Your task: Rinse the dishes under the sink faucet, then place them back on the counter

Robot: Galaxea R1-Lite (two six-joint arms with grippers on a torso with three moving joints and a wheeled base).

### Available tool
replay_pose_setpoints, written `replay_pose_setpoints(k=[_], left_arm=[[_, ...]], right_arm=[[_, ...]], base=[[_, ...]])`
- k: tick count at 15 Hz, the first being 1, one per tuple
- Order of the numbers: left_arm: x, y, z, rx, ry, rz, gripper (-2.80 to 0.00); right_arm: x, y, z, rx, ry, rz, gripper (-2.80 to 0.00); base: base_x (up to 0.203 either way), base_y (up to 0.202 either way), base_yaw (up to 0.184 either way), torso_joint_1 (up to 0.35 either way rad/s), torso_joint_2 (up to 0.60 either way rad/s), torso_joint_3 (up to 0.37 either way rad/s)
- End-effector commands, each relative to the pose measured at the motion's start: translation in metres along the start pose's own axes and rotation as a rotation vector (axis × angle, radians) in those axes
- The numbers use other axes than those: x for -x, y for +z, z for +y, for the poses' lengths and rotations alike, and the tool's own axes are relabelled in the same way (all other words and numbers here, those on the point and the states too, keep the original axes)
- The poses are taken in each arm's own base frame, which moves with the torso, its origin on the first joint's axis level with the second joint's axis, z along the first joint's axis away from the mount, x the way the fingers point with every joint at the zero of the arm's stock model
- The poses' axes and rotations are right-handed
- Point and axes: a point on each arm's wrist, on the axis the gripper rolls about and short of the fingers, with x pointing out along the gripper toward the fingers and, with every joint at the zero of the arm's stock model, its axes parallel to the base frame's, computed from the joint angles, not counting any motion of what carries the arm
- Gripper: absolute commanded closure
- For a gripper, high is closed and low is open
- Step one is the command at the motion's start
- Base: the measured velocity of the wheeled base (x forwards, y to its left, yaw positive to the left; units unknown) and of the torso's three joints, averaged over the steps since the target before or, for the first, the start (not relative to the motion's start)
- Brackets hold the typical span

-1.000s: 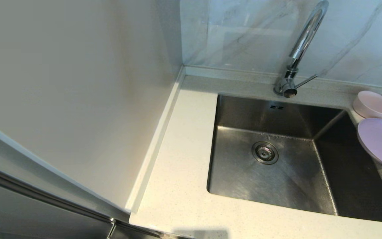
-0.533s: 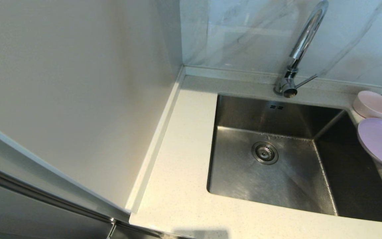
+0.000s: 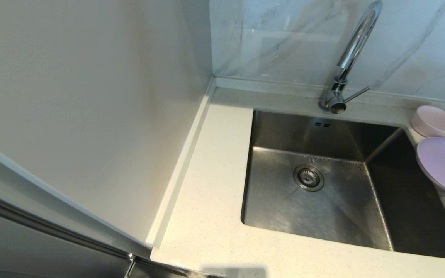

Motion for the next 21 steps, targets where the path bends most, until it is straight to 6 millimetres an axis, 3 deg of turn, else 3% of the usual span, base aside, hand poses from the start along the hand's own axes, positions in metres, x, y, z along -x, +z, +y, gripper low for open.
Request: replay_pose_setpoints(k=[1, 12, 15, 21], left_arm=[[0.0, 0.0, 0.0, 0.0, 0.001, 0.0, 0.0], [0.0, 0.0, 0.0, 0.0, 0.001, 0.0, 0.0], [0.0, 0.0, 0.0, 0.0, 0.001, 0.0, 0.0], [0.0, 0.0, 0.0, 0.0, -0.001, 0.0, 0.0]], right_arm=[[-0.0006, -0.0015, 0.0003, -0.02, 0.002, 0.006, 0.0], [-0.0006, -0.0015, 0.0003, -0.022, 0.002, 0.006, 0.0], [-0.0003, -0.0067, 0.0006, -0.179, -0.016, 0.062, 0.0], [-0.0005, -0.0069, 0.0001, -0.205, -0.043, 0.058, 0.0]], base=[[0.0, 0.0, 0.0, 0.0, 0.0, 0.0], [0.0, 0.0, 0.0, 0.0, 0.0, 0.0], [0.0, 0.0, 0.0, 0.0, 0.0, 0.0], [0.0, 0.0, 0.0, 0.0, 0.0, 0.0]])
